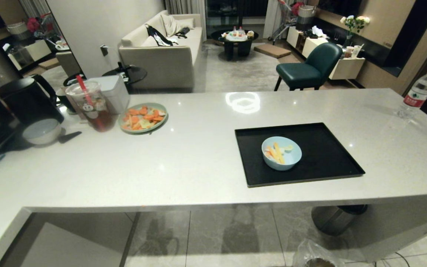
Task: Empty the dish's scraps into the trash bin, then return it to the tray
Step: Pick up the bowl with leftover food
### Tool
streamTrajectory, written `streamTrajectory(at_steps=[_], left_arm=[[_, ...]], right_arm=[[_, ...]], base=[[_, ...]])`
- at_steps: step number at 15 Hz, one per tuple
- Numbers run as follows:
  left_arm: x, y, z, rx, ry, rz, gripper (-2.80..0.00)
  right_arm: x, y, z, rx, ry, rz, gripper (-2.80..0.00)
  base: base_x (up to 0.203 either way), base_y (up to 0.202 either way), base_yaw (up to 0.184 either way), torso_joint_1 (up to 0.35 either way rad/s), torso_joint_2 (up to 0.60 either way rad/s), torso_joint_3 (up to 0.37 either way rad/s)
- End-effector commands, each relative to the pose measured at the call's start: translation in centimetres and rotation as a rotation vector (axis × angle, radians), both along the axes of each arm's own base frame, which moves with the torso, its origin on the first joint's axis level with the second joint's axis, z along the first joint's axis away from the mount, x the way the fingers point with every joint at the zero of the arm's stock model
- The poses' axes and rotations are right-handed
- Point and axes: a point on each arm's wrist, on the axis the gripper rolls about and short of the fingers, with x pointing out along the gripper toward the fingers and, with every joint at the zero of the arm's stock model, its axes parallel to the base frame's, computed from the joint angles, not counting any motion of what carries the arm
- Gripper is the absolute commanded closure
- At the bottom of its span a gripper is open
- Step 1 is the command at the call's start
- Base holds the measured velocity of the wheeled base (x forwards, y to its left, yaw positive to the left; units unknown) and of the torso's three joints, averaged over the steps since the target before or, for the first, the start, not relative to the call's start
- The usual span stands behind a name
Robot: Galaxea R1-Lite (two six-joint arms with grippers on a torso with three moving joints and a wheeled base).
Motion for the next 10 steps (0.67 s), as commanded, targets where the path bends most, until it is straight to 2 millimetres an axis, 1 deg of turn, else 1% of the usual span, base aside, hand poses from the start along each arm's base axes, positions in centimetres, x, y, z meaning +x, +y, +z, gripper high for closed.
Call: streamTrajectory(at_steps=[1, 10], left_arm=[[0.0, 0.0, 0.0, -0.001, -0.001, 0.001, 0.0], [0.0, 0.0, 0.0, -0.001, -0.001, 0.001, 0.0]], right_arm=[[0.01, 0.0, 0.01, 0.0, 0.001, 0.0, 0.0], [0.01, 0.0, 0.03, -0.004, -0.001, -0.001, 0.0]], base=[[0.0, 0.0, 0.0, 0.0, 0.0, 0.0], [0.0, 0.0, 0.0, 0.0, 0.0, 0.0]])
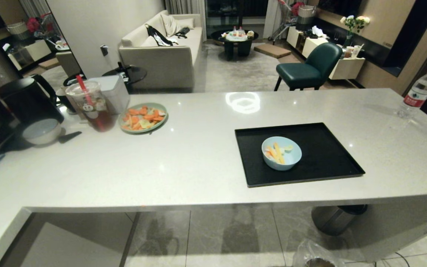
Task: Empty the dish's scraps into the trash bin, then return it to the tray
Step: Pick up the bowl with leftover food
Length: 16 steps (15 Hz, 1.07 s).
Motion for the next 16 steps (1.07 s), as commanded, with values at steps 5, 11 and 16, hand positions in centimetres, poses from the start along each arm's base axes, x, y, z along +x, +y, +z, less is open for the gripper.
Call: streamTrajectory(at_steps=[5, 11, 16], left_arm=[[0.0, 0.0, 0.0, -0.001, -0.001, -0.001, 0.0], [0.0, 0.0, 0.0, -0.001, -0.001, 0.001, 0.0], [0.0, 0.0, 0.0, -0.001, -0.001, 0.0, 0.0]], right_arm=[[0.0, 0.0, -0.1, -0.109, 0.014, 0.015, 0.0], [0.4, 0.5, 5.5, -0.132, 0.132, 0.169, 0.0], [8.5, 0.0, 10.9, -0.025, 0.426, 0.313, 0.0]], base=[[0.0, 0.0, 0.0, 0.0, 0.0, 0.0], [0.0, 0.0, 0.0, 0.0, 0.0, 0.0], [0.0, 0.0, 0.0, 0.0, 0.0, 0.0]])
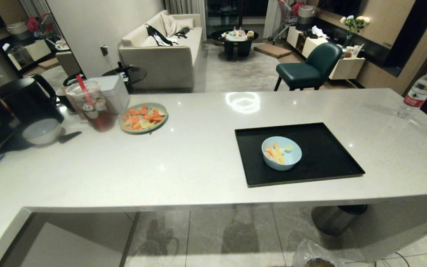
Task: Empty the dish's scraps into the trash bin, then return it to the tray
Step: Pick up the bowl with leftover food
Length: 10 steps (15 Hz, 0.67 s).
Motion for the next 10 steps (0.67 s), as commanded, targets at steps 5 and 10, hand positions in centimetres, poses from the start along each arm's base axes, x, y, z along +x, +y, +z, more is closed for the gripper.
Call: streamTrajectory(at_steps=[5, 10], left_arm=[[0.0, 0.0, 0.0, 0.0, -0.001, -0.001, 0.0], [0.0, 0.0, 0.0, 0.0, -0.001, -0.001, 0.0]], right_arm=[[15.7, -0.3, 2.8, 0.046, 0.386, 0.159, 0.0], [26.3, 5.3, 6.7, 0.047, 0.348, 0.039, -2.8]], base=[[0.0, 0.0, 0.0, 0.0, 0.0, 0.0], [0.0, 0.0, 0.0, 0.0, 0.0, 0.0]])
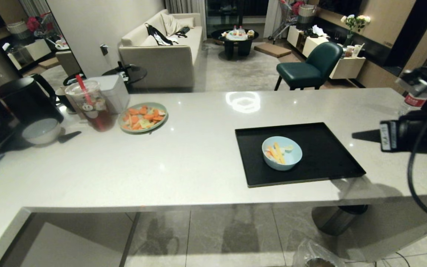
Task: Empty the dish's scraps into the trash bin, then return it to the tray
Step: Pick up the bowl with leftover food
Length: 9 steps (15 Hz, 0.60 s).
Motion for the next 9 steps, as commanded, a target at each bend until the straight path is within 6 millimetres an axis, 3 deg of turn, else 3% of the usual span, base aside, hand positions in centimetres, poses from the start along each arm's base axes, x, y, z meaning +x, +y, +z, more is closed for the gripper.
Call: streamTrajectory(at_steps=[1, 6, 9], left_arm=[[0.0, 0.0, 0.0, -0.001, -0.001, 0.001, 0.0], [0.0, 0.0, 0.0, -0.001, -0.001, 0.0, 0.0], [0.0, 0.0, 0.0, -0.001, 0.0, 0.0, 0.0]], right_arm=[[5.4, 3.3, -0.8, 0.011, 0.079, -0.051, -2.8], [10.0, 10.4, -2.5, -0.041, 0.183, -0.168, -2.8], [10.6, 11.2, -3.5, -0.111, 0.312, -0.182, -2.8]], base=[[0.0, 0.0, 0.0, 0.0, 0.0, 0.0], [0.0, 0.0, 0.0, 0.0, 0.0, 0.0], [0.0, 0.0, 0.0, 0.0, 0.0, 0.0]])
